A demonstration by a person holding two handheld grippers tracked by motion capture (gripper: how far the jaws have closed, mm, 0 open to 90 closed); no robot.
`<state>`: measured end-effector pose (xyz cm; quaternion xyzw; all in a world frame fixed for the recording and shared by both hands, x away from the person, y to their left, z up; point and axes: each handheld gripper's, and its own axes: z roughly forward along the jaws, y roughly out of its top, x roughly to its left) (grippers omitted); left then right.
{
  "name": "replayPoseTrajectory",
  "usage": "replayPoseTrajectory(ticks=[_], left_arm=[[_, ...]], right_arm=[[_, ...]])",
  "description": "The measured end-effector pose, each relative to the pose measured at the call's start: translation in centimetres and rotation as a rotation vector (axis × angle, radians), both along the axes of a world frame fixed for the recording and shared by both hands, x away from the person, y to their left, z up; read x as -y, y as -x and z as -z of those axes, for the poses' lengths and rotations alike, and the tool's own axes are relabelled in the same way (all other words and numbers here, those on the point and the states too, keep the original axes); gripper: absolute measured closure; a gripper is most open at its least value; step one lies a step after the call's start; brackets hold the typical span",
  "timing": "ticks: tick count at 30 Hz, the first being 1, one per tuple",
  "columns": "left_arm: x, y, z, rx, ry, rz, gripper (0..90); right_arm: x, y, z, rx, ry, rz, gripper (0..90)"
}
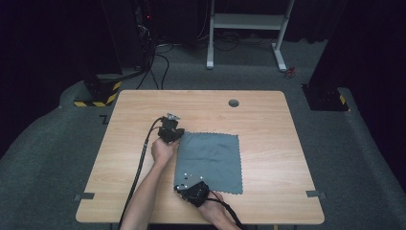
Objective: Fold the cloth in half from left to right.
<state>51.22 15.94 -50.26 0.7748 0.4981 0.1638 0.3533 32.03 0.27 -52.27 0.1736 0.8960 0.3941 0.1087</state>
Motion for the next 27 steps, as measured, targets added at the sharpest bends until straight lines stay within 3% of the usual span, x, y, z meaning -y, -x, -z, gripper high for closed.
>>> replayPoseTrajectory(ticks=[15, 27], left_arm=[[-1.1, 0.3, -1.5, 0.031, 0.062, 0.003, 90.0], [-3.1, 1.1, -3.5, 0.056, 0.046, -0.008, 90.0]], right_arm=[[0.6, 0.0, -1.7, 0.006, -0.063, -0.007, 90.0], [-1.5, 0.6, -3.3, 0.033, -0.085, -0.055, 90.0]])
